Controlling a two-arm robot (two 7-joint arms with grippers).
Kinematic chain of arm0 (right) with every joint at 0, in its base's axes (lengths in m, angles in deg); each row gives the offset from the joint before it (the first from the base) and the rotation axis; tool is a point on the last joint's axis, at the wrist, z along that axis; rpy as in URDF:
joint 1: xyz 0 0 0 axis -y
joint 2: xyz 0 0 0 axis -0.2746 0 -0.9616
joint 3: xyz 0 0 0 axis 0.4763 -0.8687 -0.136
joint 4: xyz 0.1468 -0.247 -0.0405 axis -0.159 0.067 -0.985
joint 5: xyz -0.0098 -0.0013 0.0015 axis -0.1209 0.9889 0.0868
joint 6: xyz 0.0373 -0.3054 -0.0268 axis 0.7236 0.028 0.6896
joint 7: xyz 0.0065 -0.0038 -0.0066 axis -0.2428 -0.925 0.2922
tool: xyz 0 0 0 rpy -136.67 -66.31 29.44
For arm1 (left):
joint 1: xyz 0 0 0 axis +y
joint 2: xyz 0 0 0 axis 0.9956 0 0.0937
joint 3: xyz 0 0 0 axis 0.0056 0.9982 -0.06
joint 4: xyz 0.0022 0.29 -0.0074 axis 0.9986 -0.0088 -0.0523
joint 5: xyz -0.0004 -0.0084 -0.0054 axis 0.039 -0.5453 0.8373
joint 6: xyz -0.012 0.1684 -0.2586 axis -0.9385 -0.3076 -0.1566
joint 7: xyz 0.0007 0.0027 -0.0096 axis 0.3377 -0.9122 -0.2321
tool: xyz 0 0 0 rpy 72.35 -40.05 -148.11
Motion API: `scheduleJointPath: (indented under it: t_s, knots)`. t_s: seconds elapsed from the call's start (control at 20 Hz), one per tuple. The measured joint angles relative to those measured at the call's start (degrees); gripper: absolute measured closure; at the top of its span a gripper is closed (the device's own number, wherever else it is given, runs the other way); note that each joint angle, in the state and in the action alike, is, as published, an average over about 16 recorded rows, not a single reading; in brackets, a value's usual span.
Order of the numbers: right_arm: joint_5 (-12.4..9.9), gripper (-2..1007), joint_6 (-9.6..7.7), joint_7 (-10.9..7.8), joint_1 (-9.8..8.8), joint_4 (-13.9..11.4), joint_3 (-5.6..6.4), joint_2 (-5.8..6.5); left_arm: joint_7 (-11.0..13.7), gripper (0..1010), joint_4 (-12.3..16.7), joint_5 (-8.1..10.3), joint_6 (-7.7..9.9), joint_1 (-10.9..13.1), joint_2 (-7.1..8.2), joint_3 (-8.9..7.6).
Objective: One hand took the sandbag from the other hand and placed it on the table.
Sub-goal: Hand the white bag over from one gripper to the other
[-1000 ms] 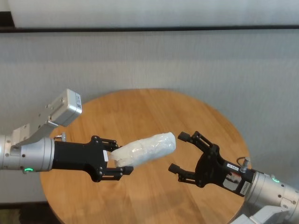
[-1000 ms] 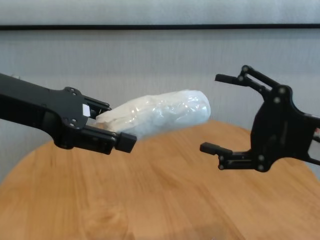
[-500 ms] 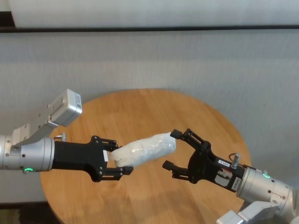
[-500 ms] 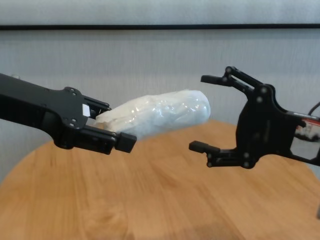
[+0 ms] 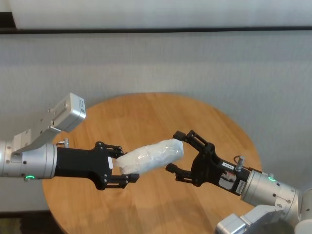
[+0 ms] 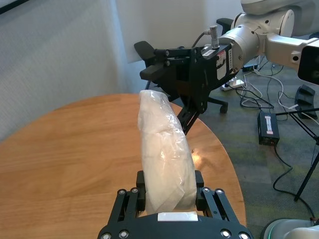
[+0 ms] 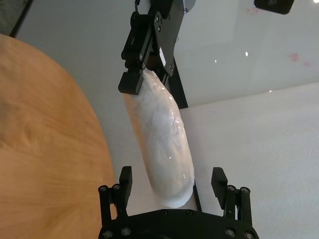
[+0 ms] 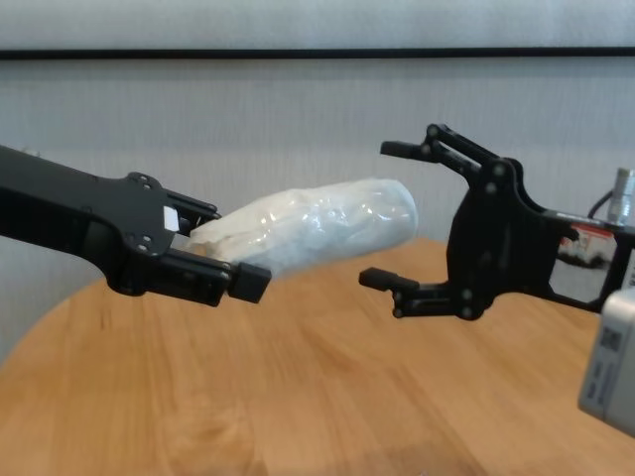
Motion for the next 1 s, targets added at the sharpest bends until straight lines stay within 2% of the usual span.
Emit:
scheduleJointPath:
  t_s: [0.35,1.0]
  knots:
    - [0.07,4,-1.04,0.14,1.10,0.47,-0.90,-0.36,0.00,442,0.00,0.00,0.00,0.00,0.00,0.00]
    - [0.04,4,-2.34,0.73,2.24,0.63,-2.80,0.02,0.00,442,0.00,0.00,0.00,0.00,0.00,0.00]
